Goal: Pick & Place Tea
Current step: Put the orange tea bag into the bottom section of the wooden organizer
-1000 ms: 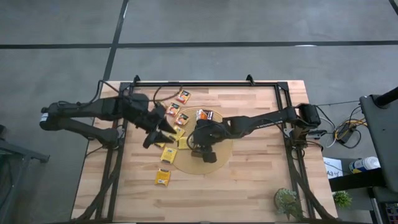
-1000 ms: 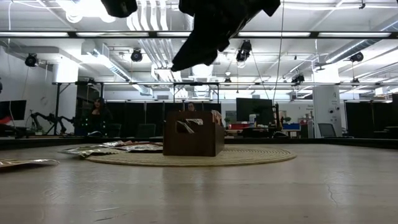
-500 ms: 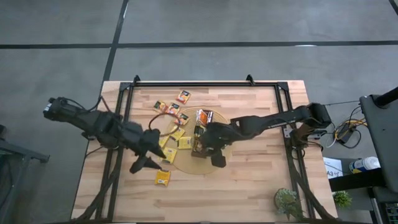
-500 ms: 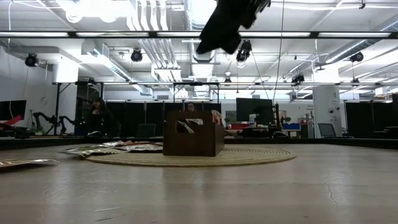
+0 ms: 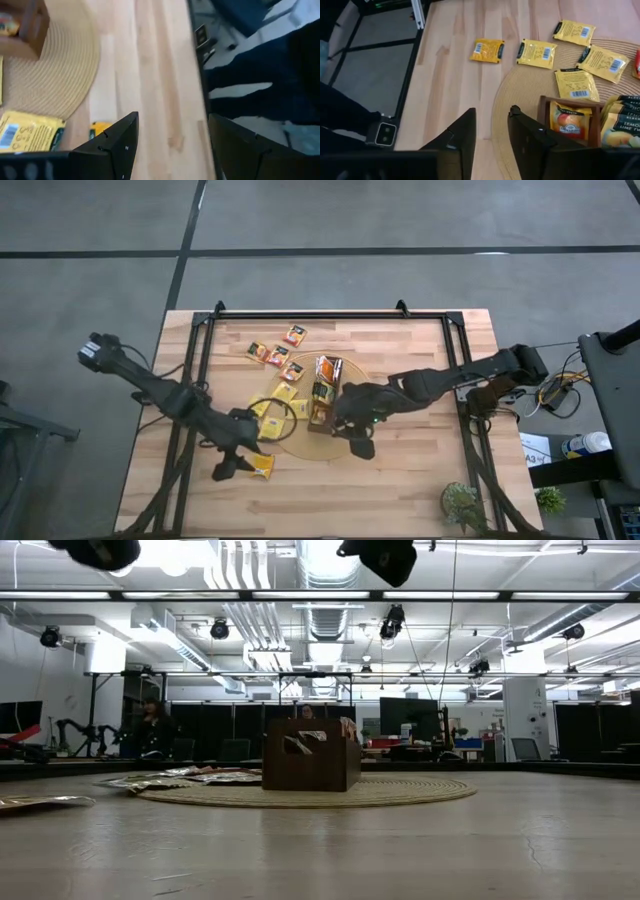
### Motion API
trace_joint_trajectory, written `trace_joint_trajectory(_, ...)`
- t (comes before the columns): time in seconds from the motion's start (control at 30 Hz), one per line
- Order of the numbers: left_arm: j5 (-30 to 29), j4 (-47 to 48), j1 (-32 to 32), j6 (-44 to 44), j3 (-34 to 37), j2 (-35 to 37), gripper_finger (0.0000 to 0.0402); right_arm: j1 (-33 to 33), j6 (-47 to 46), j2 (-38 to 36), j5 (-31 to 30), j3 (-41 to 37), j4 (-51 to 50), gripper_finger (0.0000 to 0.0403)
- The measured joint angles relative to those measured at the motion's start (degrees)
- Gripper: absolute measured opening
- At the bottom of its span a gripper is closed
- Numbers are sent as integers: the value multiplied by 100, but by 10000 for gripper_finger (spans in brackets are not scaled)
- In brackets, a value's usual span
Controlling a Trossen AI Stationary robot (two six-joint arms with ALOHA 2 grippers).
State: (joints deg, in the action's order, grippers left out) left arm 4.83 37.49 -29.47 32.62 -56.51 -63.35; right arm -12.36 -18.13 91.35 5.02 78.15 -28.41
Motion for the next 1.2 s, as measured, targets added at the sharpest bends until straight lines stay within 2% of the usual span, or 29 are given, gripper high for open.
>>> trace_joint_trajectory(0.13, -97, -56, 0, -37, 274, -233, 234, -114, -110, 0, -217, 0, -6, 104)
trace_joint_trajectory(0.7, -90, -219, 7, 25, 988, -1360, 234, -271, -249, 101, -240, -7, 36, 77)
trace_joint_trajectory(1.2, -260, -613, 17, 37, 1405, -1605, 234, -263, -121, 101, -376, -7, 47, 81)
